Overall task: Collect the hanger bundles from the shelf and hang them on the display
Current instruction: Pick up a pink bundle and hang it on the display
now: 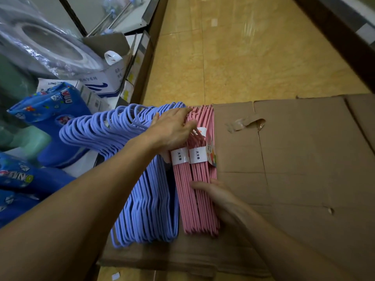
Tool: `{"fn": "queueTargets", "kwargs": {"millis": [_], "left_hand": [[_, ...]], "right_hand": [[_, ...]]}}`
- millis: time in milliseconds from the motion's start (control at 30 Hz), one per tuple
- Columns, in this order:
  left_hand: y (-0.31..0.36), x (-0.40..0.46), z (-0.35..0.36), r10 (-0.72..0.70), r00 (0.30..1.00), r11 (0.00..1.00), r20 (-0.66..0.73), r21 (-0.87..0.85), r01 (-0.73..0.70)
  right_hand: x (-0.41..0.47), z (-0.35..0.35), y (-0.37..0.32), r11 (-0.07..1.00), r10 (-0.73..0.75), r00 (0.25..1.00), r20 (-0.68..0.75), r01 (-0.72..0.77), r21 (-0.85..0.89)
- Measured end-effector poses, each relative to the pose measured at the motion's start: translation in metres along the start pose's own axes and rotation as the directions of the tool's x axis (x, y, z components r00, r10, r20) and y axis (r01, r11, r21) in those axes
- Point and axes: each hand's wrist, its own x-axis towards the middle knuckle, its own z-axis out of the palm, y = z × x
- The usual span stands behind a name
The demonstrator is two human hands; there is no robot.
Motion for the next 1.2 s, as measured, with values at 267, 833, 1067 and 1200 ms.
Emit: {"fn": "queueTargets", "kwargs": {"millis": [267,833,1067,1200], "left_hand": [[0.039,-0.016,-0.005,0.046,0.998,0.973,-0.033,-0.223,-0.052],[0.108,-0.013,0.041,0.296,0.955,0.821,-0.008,-0.509,-0.259],[0.136,0.004,0.064,0.374,0.924,0.882,-0.083,-0.274,-0.382],[0.146,0.014,0.068,0.390,0.916,0.887,-0.096,-0.229,-0.402]], "right_hand": [[-0.028,-0.050,-0.024,0.993,0.019,0.999,-0.047,-0.025,-0.119],[-0.086,-0.199,-0.051,0.948,0.175,0.984,0.025,-0.162,-0.274],[-0.085,-0.225,-0.042,0.939,0.155,0.988,0.021,-0.141,-0.314],[-0.089,-0.223,-0.042,0.930,0.076,0.997,0.022,-0.063,-0.362]]}}
